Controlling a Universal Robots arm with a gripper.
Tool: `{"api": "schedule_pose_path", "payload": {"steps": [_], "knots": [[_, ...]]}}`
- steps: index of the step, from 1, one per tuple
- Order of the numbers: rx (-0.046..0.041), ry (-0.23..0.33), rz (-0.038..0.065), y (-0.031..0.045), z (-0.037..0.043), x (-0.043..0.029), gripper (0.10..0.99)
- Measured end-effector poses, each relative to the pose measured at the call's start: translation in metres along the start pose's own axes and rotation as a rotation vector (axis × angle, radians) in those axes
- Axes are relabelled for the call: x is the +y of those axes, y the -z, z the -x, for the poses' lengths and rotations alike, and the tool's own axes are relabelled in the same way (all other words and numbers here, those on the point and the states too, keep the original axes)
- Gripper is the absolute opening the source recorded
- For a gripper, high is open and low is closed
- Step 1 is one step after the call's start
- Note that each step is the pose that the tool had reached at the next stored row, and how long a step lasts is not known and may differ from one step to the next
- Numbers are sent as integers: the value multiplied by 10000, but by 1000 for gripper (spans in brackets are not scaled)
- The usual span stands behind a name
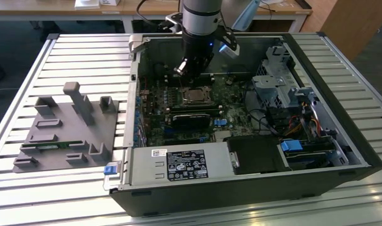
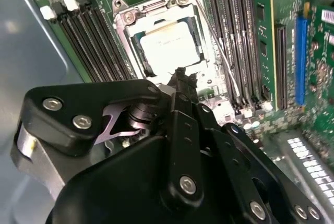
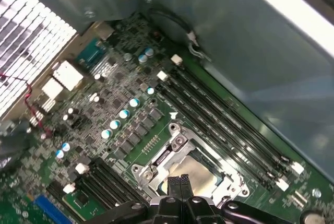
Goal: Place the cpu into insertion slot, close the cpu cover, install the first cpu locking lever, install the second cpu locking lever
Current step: 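Install the first cpu locking lever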
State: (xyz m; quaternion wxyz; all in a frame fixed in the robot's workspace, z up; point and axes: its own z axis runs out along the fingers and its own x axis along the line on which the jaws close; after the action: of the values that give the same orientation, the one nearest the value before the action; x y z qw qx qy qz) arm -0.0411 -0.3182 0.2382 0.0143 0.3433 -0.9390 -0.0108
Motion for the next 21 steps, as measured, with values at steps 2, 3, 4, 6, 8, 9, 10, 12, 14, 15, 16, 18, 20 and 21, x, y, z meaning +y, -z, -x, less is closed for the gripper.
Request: {"api": "schedule_pose_path", "payload": {"steps": [2, 3, 4, 6, 8, 9, 10, 12, 14, 15, 16, 18, 20, 21], "knots": [[-2, -42, 1, 0, 0, 0, 106], [-2, -44, 1, 0, 0, 0, 106], [-2, -45, 1, 0, 0, 0, 106], [-2, -45, 1, 0, 0, 0, 106], [-2, -45, 2, 0, 0, 0, 106], [-2, -48, 1, 0, 0, 0, 106], [-2, -49, 1, 0, 0, 0, 106], [-2, -49, 1, 0, 0, 0, 106], [-2, -49, 1, 0, 0, 0, 106], [-2, -50, 2, 0, 0, 0, 106], [-2, -50, 1, 0, 0, 0, 106], [-2, -50, 1, 0, 0, 0, 106], [-3, -50, 2, 0, 0, 0, 106], [-2, -41, 1, 0, 0, 0, 106]]}}
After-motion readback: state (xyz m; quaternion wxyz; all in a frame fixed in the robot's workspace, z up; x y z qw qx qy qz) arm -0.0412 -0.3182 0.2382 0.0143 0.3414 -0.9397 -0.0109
